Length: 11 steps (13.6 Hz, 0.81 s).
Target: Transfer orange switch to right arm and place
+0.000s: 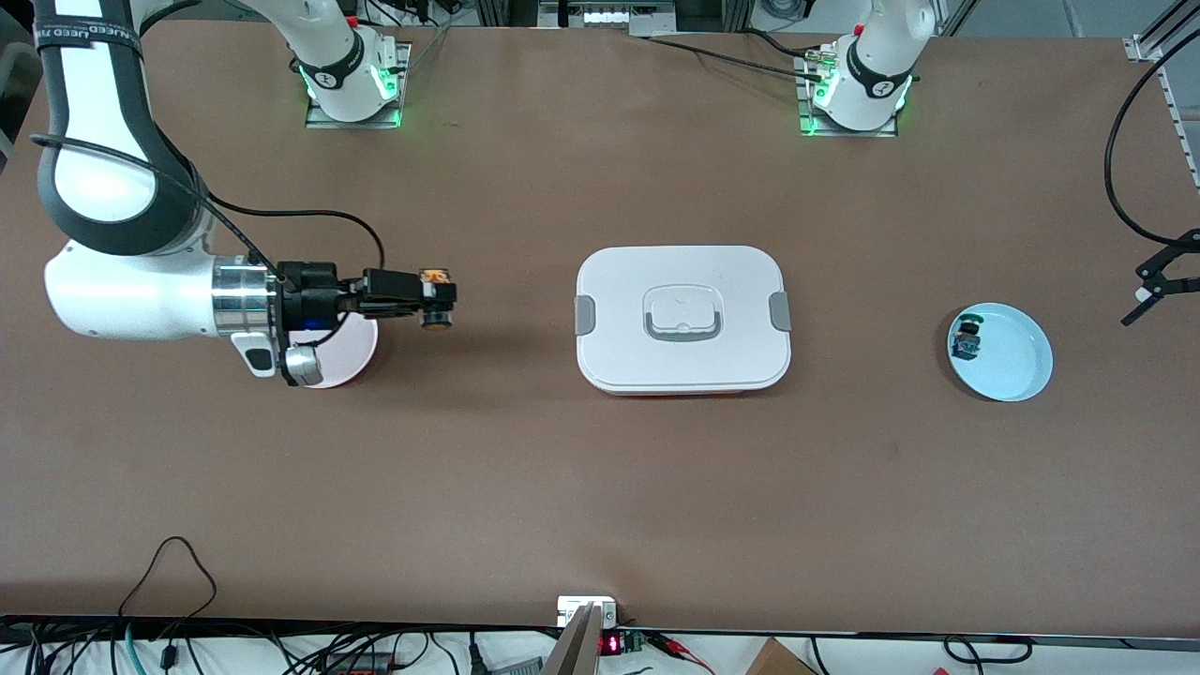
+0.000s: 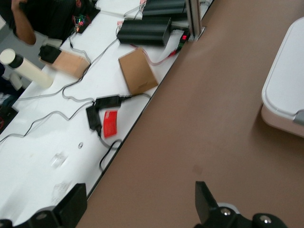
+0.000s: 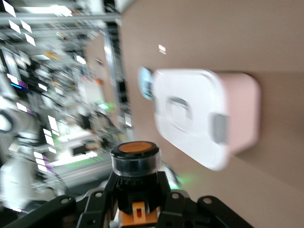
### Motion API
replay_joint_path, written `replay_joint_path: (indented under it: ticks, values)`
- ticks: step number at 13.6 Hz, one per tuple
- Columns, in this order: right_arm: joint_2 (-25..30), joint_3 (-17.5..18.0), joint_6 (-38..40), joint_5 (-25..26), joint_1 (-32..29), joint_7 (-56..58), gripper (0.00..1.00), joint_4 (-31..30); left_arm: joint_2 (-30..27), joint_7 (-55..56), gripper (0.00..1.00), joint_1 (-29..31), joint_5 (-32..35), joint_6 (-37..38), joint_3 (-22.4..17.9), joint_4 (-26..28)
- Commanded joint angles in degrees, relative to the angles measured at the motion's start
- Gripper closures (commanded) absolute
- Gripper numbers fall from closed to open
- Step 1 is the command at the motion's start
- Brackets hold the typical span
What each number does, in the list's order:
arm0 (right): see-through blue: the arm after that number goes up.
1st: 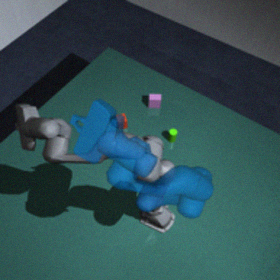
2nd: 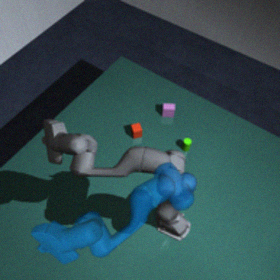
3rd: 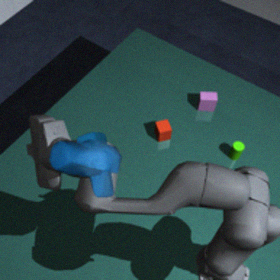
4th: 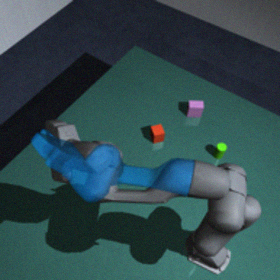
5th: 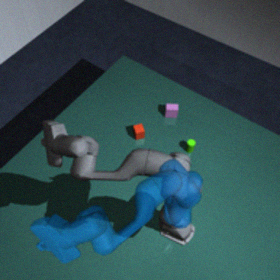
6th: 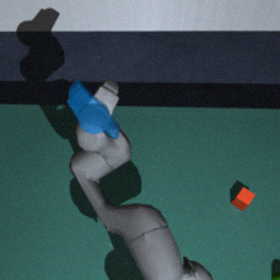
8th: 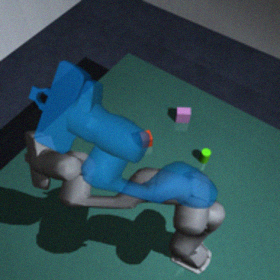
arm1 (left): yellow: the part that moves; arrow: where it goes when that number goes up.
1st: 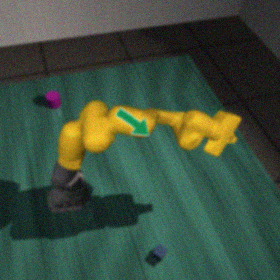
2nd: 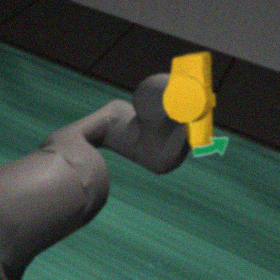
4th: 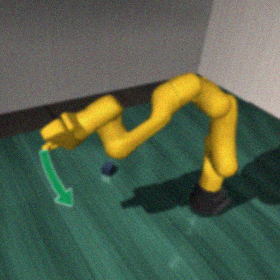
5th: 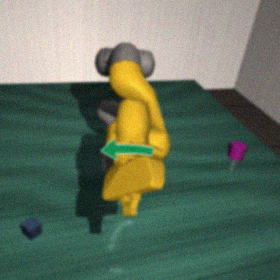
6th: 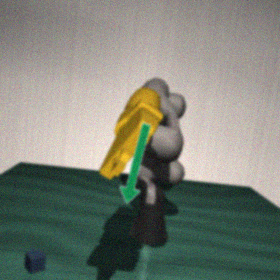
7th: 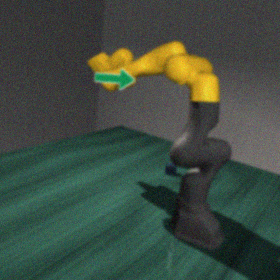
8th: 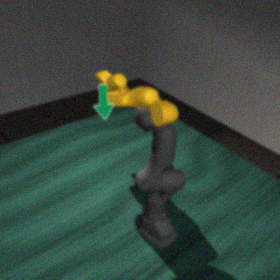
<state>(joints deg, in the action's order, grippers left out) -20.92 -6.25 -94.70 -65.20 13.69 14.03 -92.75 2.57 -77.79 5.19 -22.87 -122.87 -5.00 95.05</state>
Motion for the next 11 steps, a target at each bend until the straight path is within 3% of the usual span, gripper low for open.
replay_joint_path:
  ticks: [1, 5, 7, 9, 11]
  values:
    - [1.8, 0.0, 4.9, 10.3, -1.8, 4.3, 0.99, 0.4, -3.1, 13.6, 0.0, -1.3, 5.2, 0.6, -0.3, 1.0]
    - [1.8, -0.3, 9.7, 26.1, -3.4, 8.4, 1.0, 0.4, -3.4, 28.6, 0.0, -1.3, 5.8, 2.4, 0.2, 0.8]
    - [2.0, -0.3, 10.1, 35.0, -3.5, 10.0, 1.0, 0.4, -3.4, 36.5, 0.0, -1.3, 11.1, 5.9, 0.8, -2.2]
    - [2.2, -0.3, 9.2, 47.1, -3.5, 17.7, 1.0, 0.3, -3.3, 50.1, 0.0, -1.3, 16.5, 12.7, 3.5, -5.7]
    - [2.1, -0.3, 3.6, 56.6, -3.5, 26.3, 1.0, 0.0, -3.4, 62.9, 0.0, -1.2, 20.6, 18.4, 6.7, -7.5]
